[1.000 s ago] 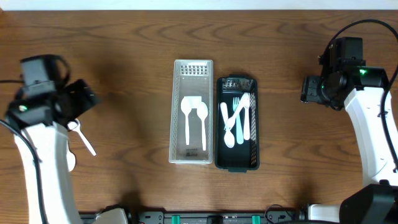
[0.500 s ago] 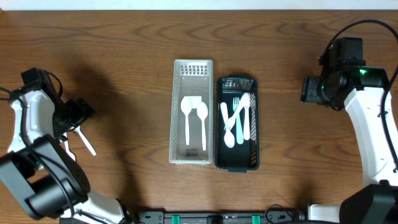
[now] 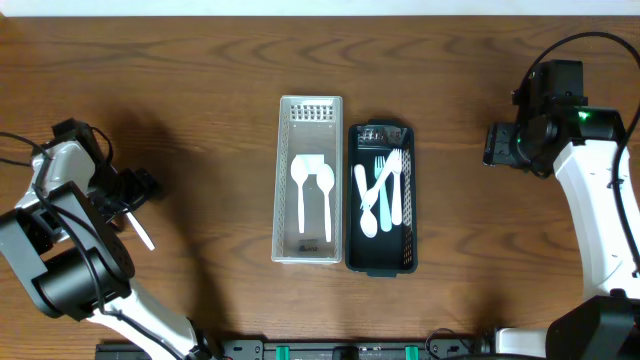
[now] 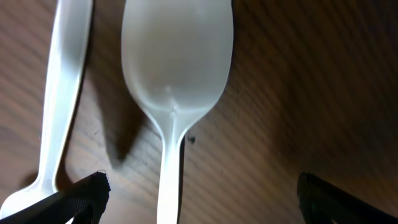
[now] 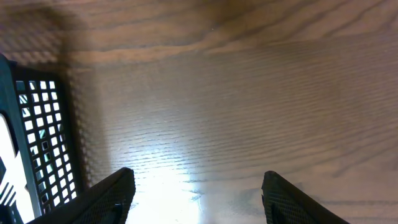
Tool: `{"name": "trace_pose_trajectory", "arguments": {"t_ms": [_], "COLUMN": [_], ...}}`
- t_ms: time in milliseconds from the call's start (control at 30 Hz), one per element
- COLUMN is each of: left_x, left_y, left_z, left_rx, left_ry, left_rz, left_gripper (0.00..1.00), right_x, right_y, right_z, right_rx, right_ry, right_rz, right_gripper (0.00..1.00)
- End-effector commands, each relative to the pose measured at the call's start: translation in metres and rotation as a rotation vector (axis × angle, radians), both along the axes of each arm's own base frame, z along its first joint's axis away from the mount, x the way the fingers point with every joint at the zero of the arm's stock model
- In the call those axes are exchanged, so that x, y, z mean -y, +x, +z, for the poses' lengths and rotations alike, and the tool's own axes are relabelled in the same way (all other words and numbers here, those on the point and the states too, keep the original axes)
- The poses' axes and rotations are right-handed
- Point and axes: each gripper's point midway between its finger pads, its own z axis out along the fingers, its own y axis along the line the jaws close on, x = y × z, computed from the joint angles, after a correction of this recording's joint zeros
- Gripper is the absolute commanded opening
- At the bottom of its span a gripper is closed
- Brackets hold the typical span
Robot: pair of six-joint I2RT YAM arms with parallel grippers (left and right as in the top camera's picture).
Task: Pack container
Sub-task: 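Lower the left gripper onto a third white spoon and grasp it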
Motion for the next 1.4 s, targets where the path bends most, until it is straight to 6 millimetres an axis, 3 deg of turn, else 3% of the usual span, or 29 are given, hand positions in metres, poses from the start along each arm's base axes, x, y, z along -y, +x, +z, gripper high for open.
{"name": "trace_pose_trajectory", "arguments": {"t_ms": [0, 233, 333, 833, 900, 967, 1367], "left_x": [0.000, -0.001, -0.001, 0.006, 0.006, 0.006, 0.006], "left_y": [-0.003, -0.002, -0.001, -0.014, -0.015, -0.015, -0.015], "left_z": [-0.008, -0.009, -0.009, -0.032, -0.033, -0.033, -0.033], "left_rx": [-0.018, -0.013, -0.011, -0.013, -0.014, -0.014, -0.014], "left_ry": [-0.013, -0.010, -0.009, -0.010, -0.010, -0.010, -0.010], "left_rz": [-0.012, -0.016, -0.016, -0.015, -0.015, -0.015, -0.016], "left_gripper": [0.98, 0.99, 0.88, 0.86, 0.79, 0.66, 0.38], "right_x": [0.002, 0.002, 0.002, 0.002, 0.002, 0.002, 0.002], "right_y": [-0.001, -0.001, -0.001, -0.002, -0.002, -0.002, -0.002], "right_z": [-0.001, -0.001, -0.002, -0.002, -0.002, -0.002, -0.002], "right_rx": [-0.006, -0.006, -0.006, -0.010, -0.010, -0.009, -0.010], "right_ry": [-0.005, -0.005, -0.005, -0.004, -0.004, -0.004, -0.004], "right_rz": [0.007, 0.007, 0.007, 0.007, 0.007, 0.007, 0.007], "right_gripper": [0.69, 0.69, 0.69, 0.69, 0.69, 0.69, 0.69]}}
